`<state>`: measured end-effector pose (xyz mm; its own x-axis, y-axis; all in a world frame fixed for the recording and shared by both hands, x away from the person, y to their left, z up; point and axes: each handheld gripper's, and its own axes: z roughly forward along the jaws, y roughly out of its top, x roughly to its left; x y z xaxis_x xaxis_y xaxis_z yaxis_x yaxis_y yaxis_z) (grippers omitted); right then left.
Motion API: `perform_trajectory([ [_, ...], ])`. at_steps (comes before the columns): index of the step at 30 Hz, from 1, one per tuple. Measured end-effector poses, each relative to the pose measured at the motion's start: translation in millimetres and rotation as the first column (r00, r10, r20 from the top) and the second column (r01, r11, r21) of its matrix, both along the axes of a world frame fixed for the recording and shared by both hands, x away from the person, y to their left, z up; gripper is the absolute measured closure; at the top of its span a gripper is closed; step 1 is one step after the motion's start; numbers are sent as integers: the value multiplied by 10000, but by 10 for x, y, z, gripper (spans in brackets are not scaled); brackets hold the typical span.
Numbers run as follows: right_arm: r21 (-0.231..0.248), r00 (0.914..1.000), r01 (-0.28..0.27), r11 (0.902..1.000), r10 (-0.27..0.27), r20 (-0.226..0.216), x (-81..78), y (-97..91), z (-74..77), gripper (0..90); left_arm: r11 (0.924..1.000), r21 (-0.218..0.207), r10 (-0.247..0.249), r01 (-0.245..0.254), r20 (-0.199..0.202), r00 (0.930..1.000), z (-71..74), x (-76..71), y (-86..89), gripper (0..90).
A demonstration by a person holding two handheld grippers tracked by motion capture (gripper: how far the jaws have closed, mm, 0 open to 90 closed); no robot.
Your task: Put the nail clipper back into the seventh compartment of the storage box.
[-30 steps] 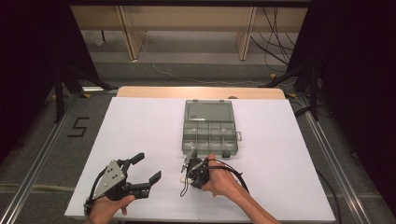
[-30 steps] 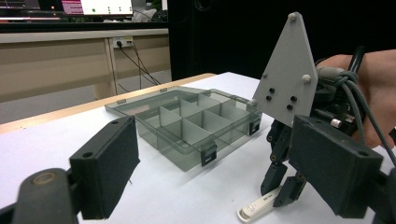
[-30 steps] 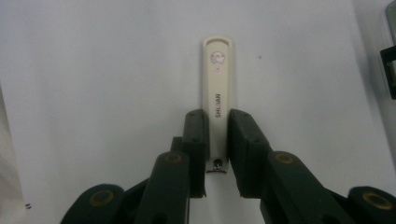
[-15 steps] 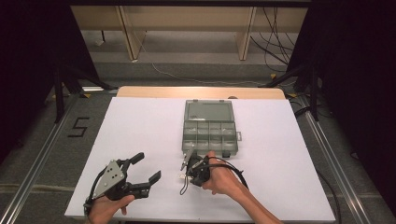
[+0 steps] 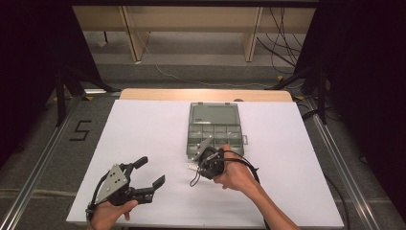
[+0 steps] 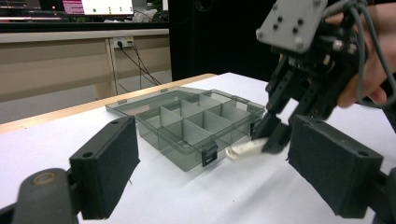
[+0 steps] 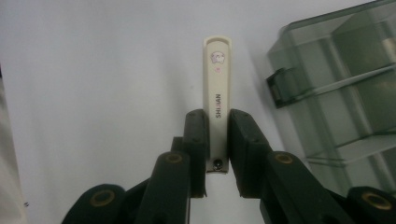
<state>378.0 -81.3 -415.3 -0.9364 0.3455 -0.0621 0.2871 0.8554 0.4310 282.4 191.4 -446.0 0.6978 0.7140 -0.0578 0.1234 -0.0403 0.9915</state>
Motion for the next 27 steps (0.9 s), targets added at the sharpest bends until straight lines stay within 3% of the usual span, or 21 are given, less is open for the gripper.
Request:
perform_trajectory([
  [3,465,9980,355,9983,-379,508,101,-92,79,778,10000,-5,-8,8,12,10000,1,-1,-1,157],
  [8,881,9939,787,9930,-850,702,212,-217,143,778,10000,-40,5,-5,11,10000,1,2,3,157],
  [11,1048,9886,1149,9878,-1240,855,274,-300,170,778,10000,-33,3,-3,1,10000,0,2,1,157],
  [12,1227,9831,1416,9823,-1540,986,309,-346,178,778,10000,-14,3,-3,9,10000,0,2,1,157],
  [20,1458,9711,1956,9698,-2123,1093,441,-482,155,778,9999,-165,-33,31,-91,10000,3,2,0,157],
  [27,1505,9663,2174,9644,-2345,1064,520,-534,123,777,9998,-197,6,-8,-69,10000,8,0,10,157],
])
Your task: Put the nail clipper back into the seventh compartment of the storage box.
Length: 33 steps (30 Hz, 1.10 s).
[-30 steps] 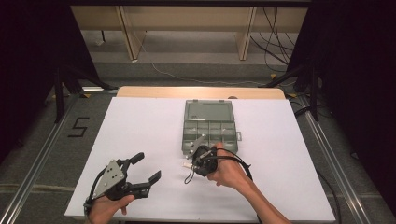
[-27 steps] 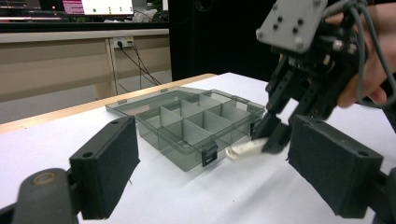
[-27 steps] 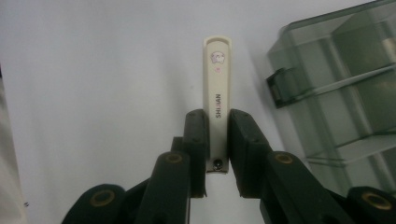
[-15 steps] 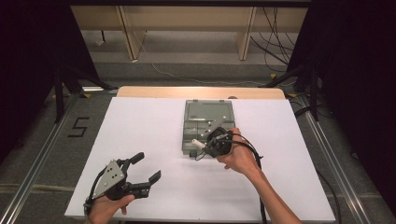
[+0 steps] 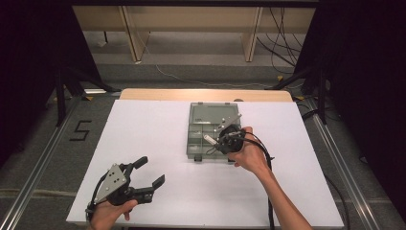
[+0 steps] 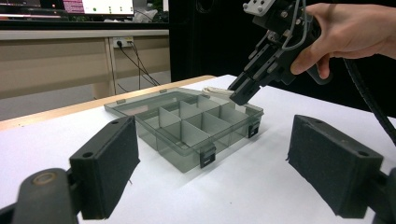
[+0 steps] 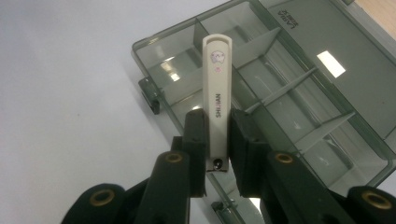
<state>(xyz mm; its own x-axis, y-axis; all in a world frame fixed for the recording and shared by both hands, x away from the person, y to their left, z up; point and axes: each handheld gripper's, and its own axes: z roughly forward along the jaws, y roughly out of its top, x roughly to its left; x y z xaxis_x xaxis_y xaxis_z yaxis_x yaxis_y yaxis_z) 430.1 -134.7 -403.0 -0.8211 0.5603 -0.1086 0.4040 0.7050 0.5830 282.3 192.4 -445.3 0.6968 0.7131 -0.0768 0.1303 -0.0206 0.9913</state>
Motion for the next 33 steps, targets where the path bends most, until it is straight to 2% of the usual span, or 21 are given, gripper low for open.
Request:
perform_trajectory([
  [7,159,9981,585,9982,-582,-192,65,-73,-52,777,10000,16,14,-14,13,10000,1,0,0,157],
  [12,177,9975,673,9976,-669,-212,97,-107,-80,777,10000,-3,15,-15,29,10000,5,-4,0,157],
  [15,218,9948,973,9950,-966,-310,107,-118,-106,777,10000,-7,13,-13,39,10000,5,-3,3,157],
  [18,228,9962,840,9962,-834,-257,126,-130,-129,777,10000,-1,6,-6,36,10000,5,-4,2,157],
  [21,185,9936,1042,9944,-1032,-461,125,-135,-140,777,10000,-8,5,-5,42,10000,6,-5,3,157],
  [25,219,9938,1074,9940,-1067,-314,137,-133,-158,777,10000,-3,9,-9,29,10000,4,-5,1,157],
  [33,264,9920,1189,9926,-1177,-461,157,-155,-181,777,10000,1,15,-15,20,10000,2,-6,0,157],
])
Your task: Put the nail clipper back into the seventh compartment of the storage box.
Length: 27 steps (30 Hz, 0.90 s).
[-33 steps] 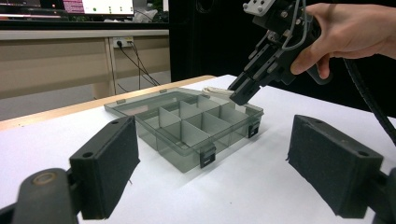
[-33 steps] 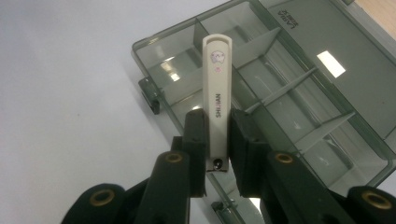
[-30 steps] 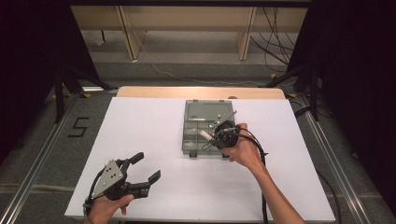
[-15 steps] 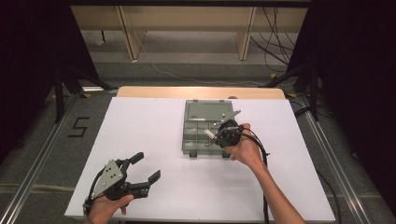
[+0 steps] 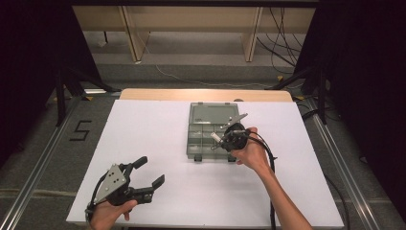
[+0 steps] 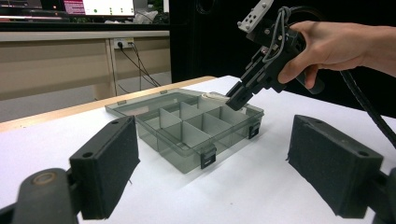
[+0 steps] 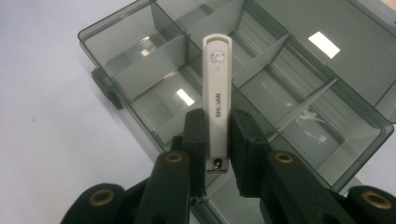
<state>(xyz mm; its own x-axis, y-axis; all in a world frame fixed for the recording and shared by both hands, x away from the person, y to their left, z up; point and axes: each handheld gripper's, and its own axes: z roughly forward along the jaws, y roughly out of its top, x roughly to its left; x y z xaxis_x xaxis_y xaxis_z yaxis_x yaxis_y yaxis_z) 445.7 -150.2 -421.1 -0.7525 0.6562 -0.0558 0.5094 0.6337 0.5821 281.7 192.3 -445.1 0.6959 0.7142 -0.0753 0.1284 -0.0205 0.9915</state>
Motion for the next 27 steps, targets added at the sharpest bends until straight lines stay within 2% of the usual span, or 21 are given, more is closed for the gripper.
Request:
perform_trajectory([
  [6,59,9999,112,9999,-112,-62,21,-7,-51,777,10000,-22,-16,16,-34,10000,-1,-1,-4,157],
  [9,-59,9996,200,9998,-202,-221,26,-5,-80,776,10000,-16,-15,15,-39,10000,-2,-1,-4,157],
  [14,-152,9998,130,9998,-133,-153,44,-8,-137,770,10000,-8,-42,42,-37,10000,-3,-1,-6,157],
  [15,-123,9997,106,9999,-108,-207,44,-10,-134,740,10000,-19,-36,36,-37,10000,-3,-2,-6,157],
  [16,-237,9996,274,9993,-276,-82,27,5,-113,695,10000,-25,-29,29,-33,10000,-2,-2,-4,157],
  [17,-237,9996,274,9993,-276,-82,27,5,-113,695,10000,-28,-22,22,-36,10000,-2,-2,-3,157],
  [18,-196,9999,165,9997,-164,49,24,9,-86,646,10000,-9,-27,27,-8,10000,0,-2,1,157],
  [21,-199,9997,85,9998,-81,218,9,14,-58,605,10000,2,-43,43,14,10000,2,-2,2,157],
  [25,-26,9989,-21,10000,22,464,-17,15,-4,516,10000,-8,-58,58,12,10000,3,-3,4,157],
  [26,111,9976,104,9999,-111,682,-33,20,2,486,10000,-6,-56,56,10,10000,3,-3,5,157],
  [27,144,9980,62,9999,-71,628,-41,11,26,470,10000,-1,-55,55,12,10000,3,-3,5,157],
])
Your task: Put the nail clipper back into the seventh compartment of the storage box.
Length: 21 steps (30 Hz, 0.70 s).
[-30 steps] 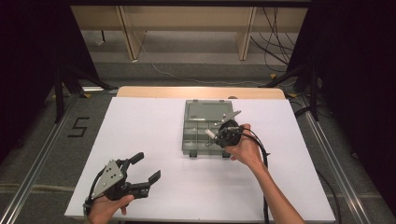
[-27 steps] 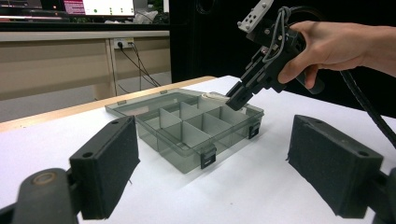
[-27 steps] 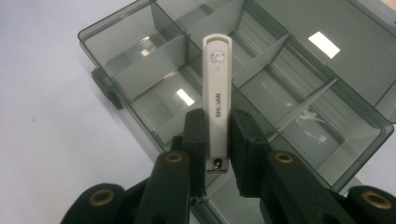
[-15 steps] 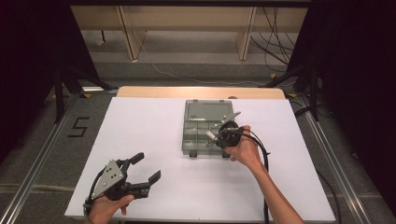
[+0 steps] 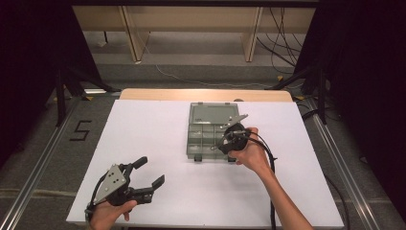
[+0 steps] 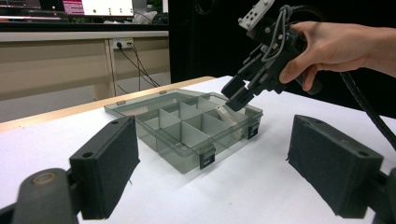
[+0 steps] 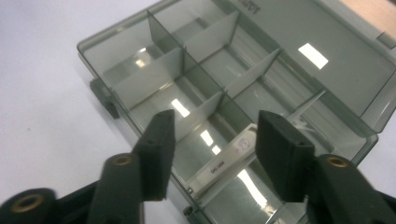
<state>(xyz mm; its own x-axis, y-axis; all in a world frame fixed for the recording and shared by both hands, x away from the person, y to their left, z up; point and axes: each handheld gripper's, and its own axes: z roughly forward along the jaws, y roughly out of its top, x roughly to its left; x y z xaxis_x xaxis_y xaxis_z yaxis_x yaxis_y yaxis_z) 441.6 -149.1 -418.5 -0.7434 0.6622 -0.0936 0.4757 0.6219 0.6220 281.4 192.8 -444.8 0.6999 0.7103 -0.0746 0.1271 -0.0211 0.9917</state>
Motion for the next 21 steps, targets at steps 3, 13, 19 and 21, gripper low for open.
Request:
perform_trajectory([
  [3,210,9997,72,9998,-77,239,-37,0,31,426,10000,8,18,-18,0,10000,-2,0,-2,157],
  [13,664,9968,-571,9962,531,596,-146,12,163,384,10000,-3,25,-25,-20,10000,-2,2,-4,157],
  [19,1050,9921,-702,9920,584,1111,-228,47,238,359,10000,23,28,-28,-10,10000,-1,6,1,157],
  [21,1073,9929,-687,9919,576,1040,-252,51,268,347,10000,19,29,-29,-21,10000,-2,4,-1,157],
])
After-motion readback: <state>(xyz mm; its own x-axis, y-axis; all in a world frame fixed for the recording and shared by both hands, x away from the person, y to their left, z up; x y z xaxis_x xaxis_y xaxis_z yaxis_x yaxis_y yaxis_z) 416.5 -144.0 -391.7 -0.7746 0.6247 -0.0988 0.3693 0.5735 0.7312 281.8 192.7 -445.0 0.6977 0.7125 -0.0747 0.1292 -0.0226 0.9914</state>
